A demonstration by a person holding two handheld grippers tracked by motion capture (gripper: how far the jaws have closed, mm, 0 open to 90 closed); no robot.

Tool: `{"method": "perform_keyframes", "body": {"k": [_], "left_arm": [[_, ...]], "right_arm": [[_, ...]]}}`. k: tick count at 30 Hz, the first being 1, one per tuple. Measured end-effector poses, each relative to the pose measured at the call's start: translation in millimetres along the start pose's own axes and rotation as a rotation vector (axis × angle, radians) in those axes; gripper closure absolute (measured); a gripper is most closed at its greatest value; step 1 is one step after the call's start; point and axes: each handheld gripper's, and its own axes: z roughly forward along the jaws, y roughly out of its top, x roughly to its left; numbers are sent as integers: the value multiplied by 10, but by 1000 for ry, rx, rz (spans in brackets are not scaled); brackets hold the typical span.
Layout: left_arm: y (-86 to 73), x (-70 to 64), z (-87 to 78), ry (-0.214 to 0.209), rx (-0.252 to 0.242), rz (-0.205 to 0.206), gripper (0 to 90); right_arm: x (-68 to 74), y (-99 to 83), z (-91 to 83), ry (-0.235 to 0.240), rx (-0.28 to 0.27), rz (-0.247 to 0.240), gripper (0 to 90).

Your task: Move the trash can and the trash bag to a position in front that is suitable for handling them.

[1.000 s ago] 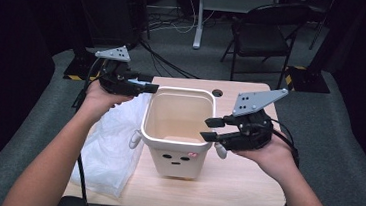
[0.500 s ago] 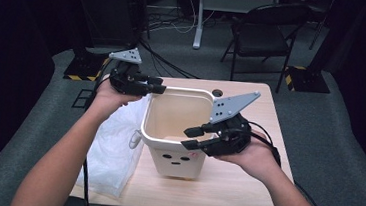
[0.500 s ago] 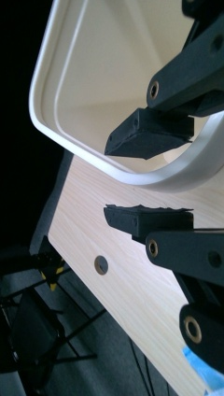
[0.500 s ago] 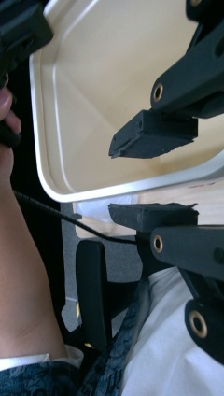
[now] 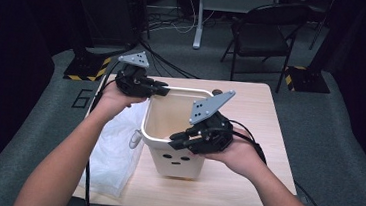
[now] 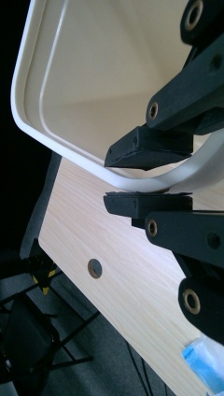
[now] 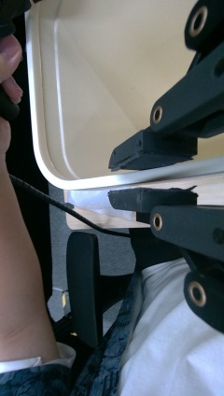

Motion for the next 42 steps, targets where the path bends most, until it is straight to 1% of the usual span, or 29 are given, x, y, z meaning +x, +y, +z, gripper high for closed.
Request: {"method": "perform_keyframes", "body": {"k": [2,3,7,12,16,19,22,24,25,28,33,35,39,40,42], "left_arm": [[-1,1,-2,0,0,1,754],[-1,0,-2,1,0,1,755],[0,3,-3,-2,1,2,756],[7,3,-4,-2,6,3,758],[30,-8,-6,2,21,11,759],[40,-11,-23,5,11,13,759],[82,-22,-65,12,-3,12,760],[121,-33,-97,17,-5,21,760],[121,-33,-97,17,-5,21,759],[162,-42,-136,22,-19,23,758],[219,-61,-189,33,-35,24,760],[234,-63,-211,30,-45,26,760],[257,-72,-231,27,-50,31,758],[274,-77,-248,26,-49,39,758],[278,-85,-261,26,-53,36,757]], "right_arm": [[-1,4,6,-1,5,-4,790],[-4,15,17,0,20,-7,791],[-16,21,33,2,43,-7,809],[-16,34,30,1,49,-10,823],[-17,45,26,4,57,-13,826],[-16,55,17,6,55,-16,827],[-13,104,-54,0,27,-22,825],[-1,130,-69,-3,31,-25,826],[-1,141,-73,-5,33,-34,826],[8,161,-87,-8,34,-39,826],[39,250,-176,-26,24,-63,825],[48,277,-193,-30,23,-71,828],[60,305,-200,-27,30,-82,835],[65,321,-198,-19,37,-85,840],[73,331,-195,-19,43,-90,843]]}}
